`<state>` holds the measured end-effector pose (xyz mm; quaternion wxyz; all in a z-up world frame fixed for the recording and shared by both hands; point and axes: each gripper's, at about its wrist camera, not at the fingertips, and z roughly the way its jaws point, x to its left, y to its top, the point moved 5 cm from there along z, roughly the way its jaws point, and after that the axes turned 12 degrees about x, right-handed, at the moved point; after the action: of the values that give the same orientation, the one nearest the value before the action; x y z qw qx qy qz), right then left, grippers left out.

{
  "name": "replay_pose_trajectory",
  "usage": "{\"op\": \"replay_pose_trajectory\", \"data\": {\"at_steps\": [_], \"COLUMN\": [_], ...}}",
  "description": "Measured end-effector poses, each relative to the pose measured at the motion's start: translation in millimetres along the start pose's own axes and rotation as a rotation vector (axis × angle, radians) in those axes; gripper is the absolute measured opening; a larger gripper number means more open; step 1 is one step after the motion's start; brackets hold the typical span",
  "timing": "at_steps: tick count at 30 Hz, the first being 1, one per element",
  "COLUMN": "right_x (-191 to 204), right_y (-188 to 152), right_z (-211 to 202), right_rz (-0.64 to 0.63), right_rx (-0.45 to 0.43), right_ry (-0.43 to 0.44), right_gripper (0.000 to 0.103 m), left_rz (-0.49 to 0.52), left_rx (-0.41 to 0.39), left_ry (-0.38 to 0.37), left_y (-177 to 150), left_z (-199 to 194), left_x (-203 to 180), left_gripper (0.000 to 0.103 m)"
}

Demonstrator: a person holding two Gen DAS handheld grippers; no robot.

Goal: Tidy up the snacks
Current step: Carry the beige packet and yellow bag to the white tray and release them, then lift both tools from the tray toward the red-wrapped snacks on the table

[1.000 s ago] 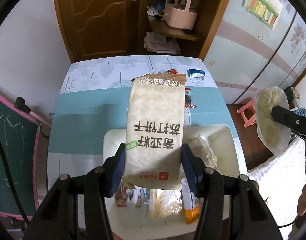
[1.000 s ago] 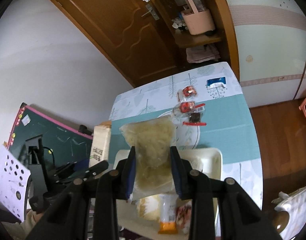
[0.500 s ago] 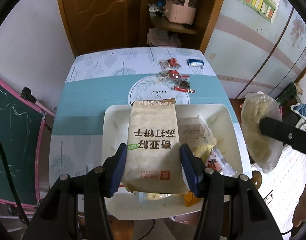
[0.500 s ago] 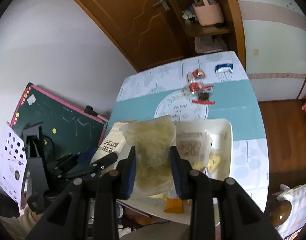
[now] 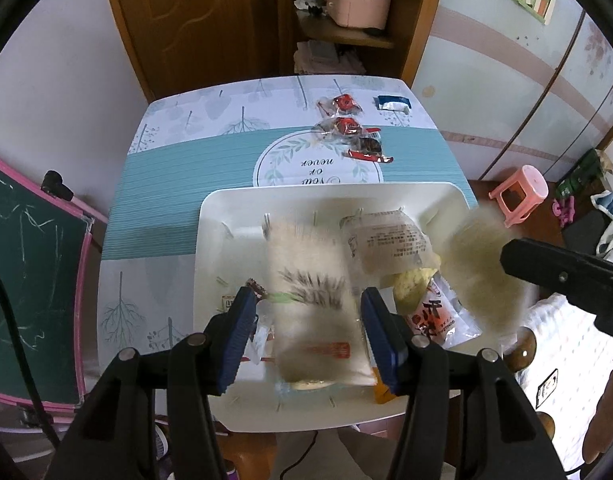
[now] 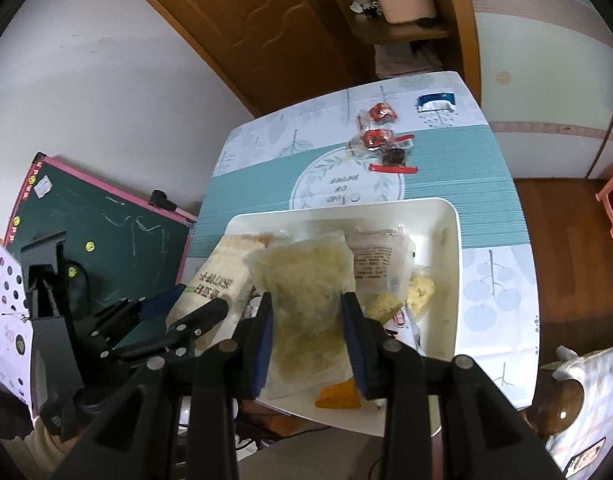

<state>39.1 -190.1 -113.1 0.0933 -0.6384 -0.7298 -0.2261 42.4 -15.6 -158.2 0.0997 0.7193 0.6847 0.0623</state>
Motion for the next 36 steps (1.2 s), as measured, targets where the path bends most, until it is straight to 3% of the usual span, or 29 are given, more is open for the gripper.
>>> {"op": "replay_pose_trajectory", "data": {"at_steps": [2,3,7,26,36], "right_x": [-1,-1,-4,-9,-14], "right_y": [1,1,1,-10,-4], "right_z": [0,0,1,10,-2], "right_rz": [0.007,0.013,0.024,0.031,0.046], "right_rx": [0.003,0.003,0.0,0.05,0.02], "right_ry": [0.008,0.013,0.003,0.008,0.008], "right_gripper": [0.035,0.036,0.041,0.041,0.041], "left_rz": [-0.009,-0.014,-0.01,-0.003,0.059], "left_rx": [0.0,-0.008,-0.003,0.02,-0.004], "left_ry": [-0.007,-0.013,-0.025,-0.018,-0.012], "left_y": [0,0,-1,-3,19], "left_z": [0,-2,-1,2,-11], "left_x": [0,0,-2,-13,-25], "left_gripper": [0.084,0.087,0.087,0.087,0.087]}}
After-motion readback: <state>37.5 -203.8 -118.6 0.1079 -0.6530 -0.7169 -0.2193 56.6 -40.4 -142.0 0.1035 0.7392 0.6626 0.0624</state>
